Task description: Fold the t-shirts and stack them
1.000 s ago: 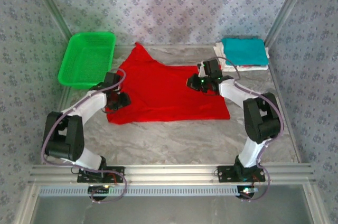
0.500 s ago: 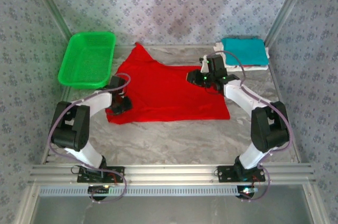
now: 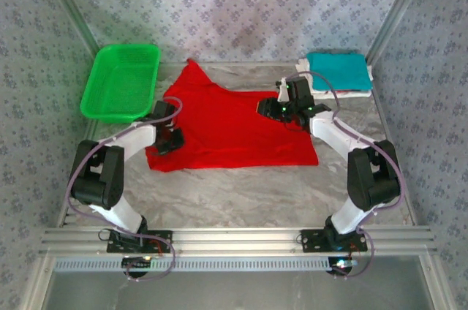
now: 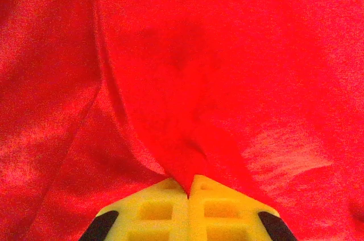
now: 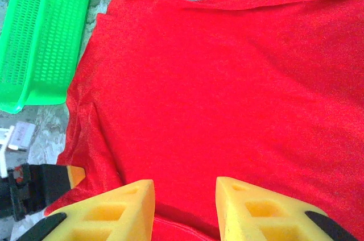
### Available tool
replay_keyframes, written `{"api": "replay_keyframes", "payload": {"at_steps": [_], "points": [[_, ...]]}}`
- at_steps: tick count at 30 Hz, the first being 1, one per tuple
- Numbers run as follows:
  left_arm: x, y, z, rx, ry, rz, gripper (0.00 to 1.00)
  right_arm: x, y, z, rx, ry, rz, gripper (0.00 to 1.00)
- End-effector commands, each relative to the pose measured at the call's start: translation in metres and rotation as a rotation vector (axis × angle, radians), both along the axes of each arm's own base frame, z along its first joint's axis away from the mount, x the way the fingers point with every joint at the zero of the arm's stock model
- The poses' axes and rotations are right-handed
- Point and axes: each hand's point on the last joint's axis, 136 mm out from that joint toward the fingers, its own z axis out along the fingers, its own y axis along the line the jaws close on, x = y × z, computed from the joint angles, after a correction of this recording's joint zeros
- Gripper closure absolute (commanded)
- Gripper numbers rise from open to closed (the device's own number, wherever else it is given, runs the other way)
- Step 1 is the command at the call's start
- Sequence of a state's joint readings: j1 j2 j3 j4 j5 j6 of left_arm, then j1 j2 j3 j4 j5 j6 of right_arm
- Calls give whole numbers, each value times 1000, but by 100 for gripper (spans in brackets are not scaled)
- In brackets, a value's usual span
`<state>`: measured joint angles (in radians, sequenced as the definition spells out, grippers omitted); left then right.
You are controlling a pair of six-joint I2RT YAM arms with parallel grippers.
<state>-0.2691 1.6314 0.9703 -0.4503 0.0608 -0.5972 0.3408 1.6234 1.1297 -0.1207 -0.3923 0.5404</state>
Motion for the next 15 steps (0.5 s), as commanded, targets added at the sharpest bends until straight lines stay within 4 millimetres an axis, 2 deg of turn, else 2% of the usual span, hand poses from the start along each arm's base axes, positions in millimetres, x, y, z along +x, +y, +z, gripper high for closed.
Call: {"api": "replay_keyframes", "payload": {"at_steps": [1,6,10,12,15], "points": [[24,-6,28,30,-75,-41,100,-1,2,3,-3,-17,15,64],[58,-22,36,44,-112,-89,100,-3,2,3,0,-13,17,64],[83,-36,35,64,-122,-125,99,-5,2,4,0,-16,19,63],[95,-46,35,75,-123,-155,78,-6,1,4,0,-11,19,63],[108,-51,49,154,-158,-185,60,-7,1,6,0,-14,24,62]]}}
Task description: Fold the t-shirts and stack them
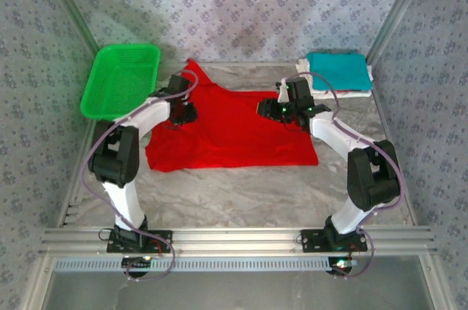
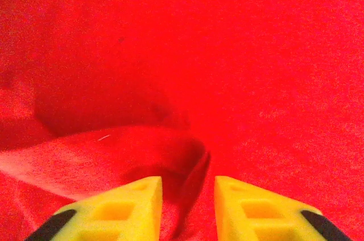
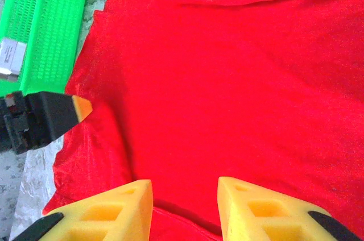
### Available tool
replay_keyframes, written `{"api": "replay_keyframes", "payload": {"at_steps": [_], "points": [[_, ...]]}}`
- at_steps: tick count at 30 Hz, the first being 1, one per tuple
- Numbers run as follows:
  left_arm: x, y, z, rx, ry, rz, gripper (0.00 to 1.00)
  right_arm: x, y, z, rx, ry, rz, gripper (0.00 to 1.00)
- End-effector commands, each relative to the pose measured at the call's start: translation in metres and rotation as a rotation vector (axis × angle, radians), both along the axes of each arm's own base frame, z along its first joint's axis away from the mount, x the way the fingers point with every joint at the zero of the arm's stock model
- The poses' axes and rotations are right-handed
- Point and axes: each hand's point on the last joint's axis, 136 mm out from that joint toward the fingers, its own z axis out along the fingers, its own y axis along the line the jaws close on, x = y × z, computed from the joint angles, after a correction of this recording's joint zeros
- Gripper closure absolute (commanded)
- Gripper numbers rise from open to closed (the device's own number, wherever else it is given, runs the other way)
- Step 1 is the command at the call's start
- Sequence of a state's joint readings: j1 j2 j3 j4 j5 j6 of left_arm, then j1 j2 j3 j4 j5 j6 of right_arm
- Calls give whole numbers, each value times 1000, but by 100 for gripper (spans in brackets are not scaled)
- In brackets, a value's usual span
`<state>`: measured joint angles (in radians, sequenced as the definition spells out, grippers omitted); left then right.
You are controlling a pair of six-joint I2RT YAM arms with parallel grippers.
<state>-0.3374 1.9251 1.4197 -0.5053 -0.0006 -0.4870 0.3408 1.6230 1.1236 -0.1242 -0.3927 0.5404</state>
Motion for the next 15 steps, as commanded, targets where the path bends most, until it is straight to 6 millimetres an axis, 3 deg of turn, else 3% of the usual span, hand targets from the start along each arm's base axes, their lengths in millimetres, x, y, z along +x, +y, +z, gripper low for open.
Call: {"api": "replay_keyframes", "payload": {"at_steps": [1,3,5,7,9,11,13,15], "points": [[10,0,26,119,-55,-45,59,-6,2,10,1,-26,27,62],[15,5,52,182,-122,-35,51,-7,1,12,-6,-32,28,61],[15,8,77,171,-183,-28,50,-8,0,14,-9,-35,29,61],[8,10,101,147,-256,-30,49,-10,0,16,-9,-44,35,61],[-6,17,111,121,-288,-10,48,-15,-2,13,-13,-40,39,61],[-23,26,103,82,-263,13,48,-23,-5,5,-20,-20,40,61],[-44,35,83,31,-203,40,47,-36,-8,-9,-23,27,48,62],[-65,40,67,-1,-180,52,49,-52,-6,-19,-10,63,83,76]]}}
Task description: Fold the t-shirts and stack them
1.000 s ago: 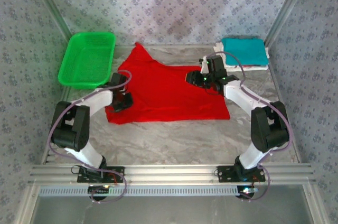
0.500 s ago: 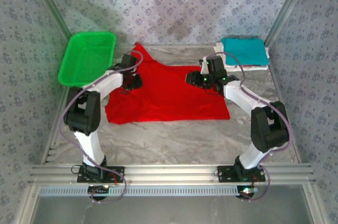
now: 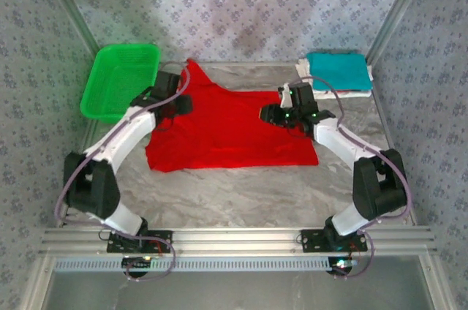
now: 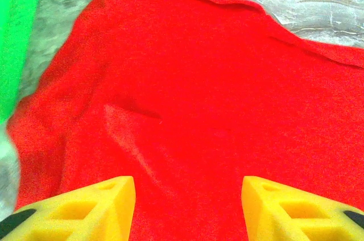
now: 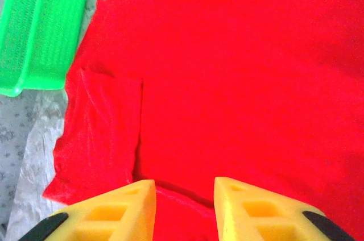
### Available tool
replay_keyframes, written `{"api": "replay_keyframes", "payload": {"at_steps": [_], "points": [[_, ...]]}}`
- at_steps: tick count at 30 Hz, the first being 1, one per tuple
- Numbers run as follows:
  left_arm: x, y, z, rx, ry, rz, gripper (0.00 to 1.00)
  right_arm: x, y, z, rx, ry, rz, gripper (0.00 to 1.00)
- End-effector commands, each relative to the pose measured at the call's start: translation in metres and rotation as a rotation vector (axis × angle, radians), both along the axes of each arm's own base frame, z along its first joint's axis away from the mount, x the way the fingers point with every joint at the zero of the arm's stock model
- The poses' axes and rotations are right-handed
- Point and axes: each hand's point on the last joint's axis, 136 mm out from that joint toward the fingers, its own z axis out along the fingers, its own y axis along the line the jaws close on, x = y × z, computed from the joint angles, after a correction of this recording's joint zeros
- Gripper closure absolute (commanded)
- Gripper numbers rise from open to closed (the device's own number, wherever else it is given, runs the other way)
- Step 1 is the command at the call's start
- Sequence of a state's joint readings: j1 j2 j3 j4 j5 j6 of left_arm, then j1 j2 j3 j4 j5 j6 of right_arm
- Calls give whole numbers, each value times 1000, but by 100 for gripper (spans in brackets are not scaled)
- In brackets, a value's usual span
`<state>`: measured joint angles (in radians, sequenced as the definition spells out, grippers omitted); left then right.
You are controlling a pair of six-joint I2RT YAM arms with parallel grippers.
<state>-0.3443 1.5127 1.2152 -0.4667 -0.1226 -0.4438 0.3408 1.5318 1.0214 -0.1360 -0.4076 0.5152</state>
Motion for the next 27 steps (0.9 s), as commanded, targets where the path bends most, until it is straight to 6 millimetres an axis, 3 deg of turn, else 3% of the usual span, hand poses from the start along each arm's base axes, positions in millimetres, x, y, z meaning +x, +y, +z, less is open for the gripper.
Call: {"api": "replay_keyframes", "payload": {"at_steps": [1,5,8,11,16,20,27], "points": [[-36,9,-42,-53,103,27,50,-34,2,-19,0,79,68,80],[-72,20,-76,-40,209,45,56,-73,2,-48,27,160,82,92],[-87,29,-106,-34,271,79,57,-83,-2,-76,22,217,48,100],[-92,38,-130,-36,317,130,58,-72,4,-84,36,227,42,100],[-91,53,-153,2,362,182,59,-59,7,-108,-11,239,37,100],[-89,58,-161,27,364,184,59,-48,1,-122,-19,239,9,100],[-88,67,-168,73,363,180,59,-13,-25,-127,-42,196,-113,100]]}}
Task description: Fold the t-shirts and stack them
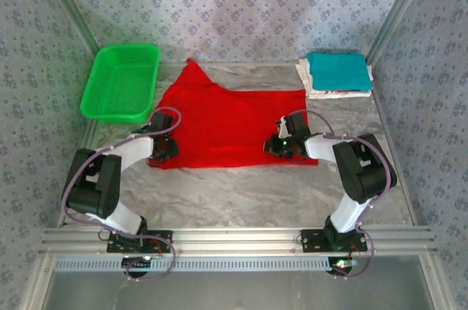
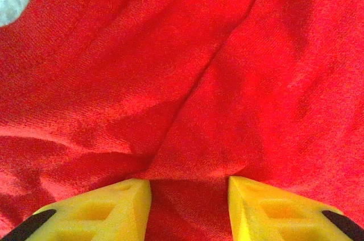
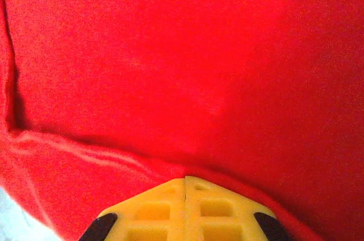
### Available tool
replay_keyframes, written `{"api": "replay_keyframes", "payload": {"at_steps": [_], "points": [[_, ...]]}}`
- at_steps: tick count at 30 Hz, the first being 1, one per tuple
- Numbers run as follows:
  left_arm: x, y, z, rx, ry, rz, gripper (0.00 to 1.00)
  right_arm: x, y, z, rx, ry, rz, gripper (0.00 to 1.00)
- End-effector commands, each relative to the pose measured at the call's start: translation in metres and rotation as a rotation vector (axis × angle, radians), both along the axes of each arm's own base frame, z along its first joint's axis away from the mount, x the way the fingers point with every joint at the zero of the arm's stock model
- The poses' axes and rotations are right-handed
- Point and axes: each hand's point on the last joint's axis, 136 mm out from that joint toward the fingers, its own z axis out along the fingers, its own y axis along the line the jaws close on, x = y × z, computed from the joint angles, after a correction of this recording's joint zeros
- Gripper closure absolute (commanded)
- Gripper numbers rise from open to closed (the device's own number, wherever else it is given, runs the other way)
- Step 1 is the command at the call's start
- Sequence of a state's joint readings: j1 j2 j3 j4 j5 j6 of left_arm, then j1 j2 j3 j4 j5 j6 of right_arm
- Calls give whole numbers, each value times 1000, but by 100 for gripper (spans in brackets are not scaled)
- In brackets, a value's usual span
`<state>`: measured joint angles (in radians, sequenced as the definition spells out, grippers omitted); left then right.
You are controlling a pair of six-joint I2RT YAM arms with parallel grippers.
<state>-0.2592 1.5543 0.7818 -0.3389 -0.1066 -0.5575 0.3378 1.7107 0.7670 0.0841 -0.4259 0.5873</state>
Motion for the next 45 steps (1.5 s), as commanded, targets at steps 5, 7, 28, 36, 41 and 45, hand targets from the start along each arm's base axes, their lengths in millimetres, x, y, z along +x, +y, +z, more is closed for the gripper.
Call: {"api": "replay_keyframes", "payload": {"at_steps": [5,7,28,36,41,45], "points": [[-8,16,-14,52,37,4,59,47,-35,-9,-23,-43,-141,100],[-10,18,-14,54,37,7,59,56,-42,-9,-20,-59,-167,100],[-13,18,-3,24,17,10,57,43,-50,58,2,-159,-105,100],[-15,16,-16,9,48,29,56,37,-36,15,18,-64,-104,100],[-26,17,-21,-3,74,49,56,25,-56,-14,-19,41,-214,100],[-41,16,-18,-38,83,78,56,-5,-78,-35,-39,137,-338,100]]}}
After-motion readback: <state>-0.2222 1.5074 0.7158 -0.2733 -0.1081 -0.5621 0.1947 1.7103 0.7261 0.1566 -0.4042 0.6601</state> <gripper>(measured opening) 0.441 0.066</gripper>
